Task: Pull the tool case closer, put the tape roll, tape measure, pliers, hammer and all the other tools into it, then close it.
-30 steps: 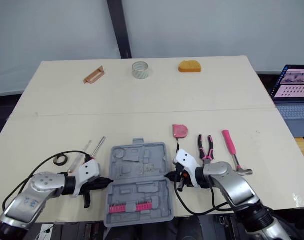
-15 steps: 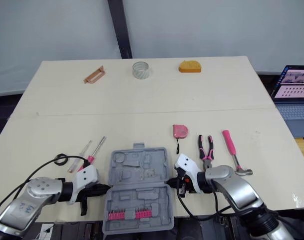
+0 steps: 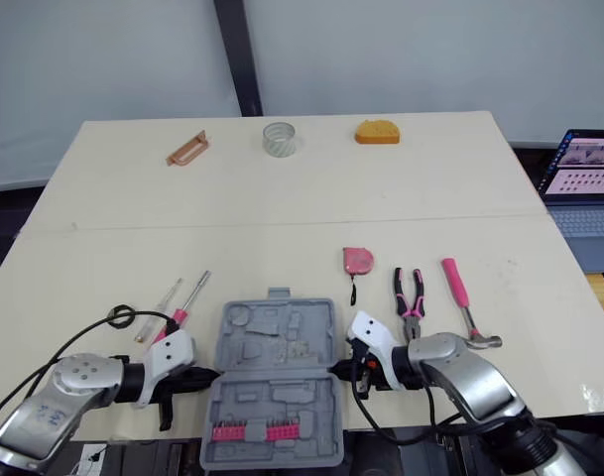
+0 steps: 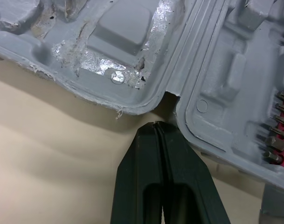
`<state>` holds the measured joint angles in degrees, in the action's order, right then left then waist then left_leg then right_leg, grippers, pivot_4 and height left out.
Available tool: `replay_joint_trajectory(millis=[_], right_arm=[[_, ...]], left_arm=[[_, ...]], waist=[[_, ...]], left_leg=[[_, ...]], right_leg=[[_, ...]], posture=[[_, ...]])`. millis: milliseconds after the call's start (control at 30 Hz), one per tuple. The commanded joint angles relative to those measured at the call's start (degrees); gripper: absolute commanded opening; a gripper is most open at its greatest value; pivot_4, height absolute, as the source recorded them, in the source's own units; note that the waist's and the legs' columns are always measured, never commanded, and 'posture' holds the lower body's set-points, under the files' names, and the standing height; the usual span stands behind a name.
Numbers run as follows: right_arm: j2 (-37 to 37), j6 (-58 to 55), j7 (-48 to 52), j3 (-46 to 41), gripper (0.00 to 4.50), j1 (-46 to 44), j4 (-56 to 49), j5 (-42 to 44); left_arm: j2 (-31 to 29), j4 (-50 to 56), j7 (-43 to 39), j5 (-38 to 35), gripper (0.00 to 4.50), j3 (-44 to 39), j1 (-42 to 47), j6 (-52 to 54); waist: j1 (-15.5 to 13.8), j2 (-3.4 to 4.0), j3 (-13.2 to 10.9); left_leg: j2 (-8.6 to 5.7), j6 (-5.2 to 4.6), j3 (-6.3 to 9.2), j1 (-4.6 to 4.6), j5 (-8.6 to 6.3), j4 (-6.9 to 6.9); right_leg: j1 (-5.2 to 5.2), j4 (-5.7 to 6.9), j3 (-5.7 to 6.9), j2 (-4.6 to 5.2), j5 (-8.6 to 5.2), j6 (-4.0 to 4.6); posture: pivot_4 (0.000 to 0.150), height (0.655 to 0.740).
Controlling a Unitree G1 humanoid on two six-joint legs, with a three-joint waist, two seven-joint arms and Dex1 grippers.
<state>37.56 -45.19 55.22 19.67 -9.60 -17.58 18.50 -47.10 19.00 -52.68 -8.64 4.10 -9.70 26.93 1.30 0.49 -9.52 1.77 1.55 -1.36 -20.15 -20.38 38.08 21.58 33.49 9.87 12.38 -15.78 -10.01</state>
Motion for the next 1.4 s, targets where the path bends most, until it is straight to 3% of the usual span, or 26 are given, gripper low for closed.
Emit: replay_joint_trajectory(millis=[33, 1400], right_arm=[[0.34, -0.25, 0.48, -0.17, 0.00, 0.38, -2.16, 1.29], [1.51, -1.15, -0.85, -2.31, 0.00, 1.45, -3.58, 1.25]], left_arm=[[-0.65, 0.16, -0.68, 0.09, 0.06, 1.69, -1.90, 1.07], [0.53, -5.18, 1.36, 1.57, 0.06, 3.74, 4.56, -2.32]], waist=[[-0.01, 0.00, 0.00], [-2.69, 0.01, 0.01]], left_leg=[[0.00, 0.00, 0.00, 0.00, 0.00, 0.00], [0.00, 0.00, -0.06, -0.01, 0.00, 0.16]], right_leg=[[0.00, 0.00, 0.00, 0.00, 0.00, 0.00], [-0.02, -0.01, -0.05, 0.00, 0.00, 0.00]], posture=[[0.150, 0.7400], [0.150, 0.7400]])
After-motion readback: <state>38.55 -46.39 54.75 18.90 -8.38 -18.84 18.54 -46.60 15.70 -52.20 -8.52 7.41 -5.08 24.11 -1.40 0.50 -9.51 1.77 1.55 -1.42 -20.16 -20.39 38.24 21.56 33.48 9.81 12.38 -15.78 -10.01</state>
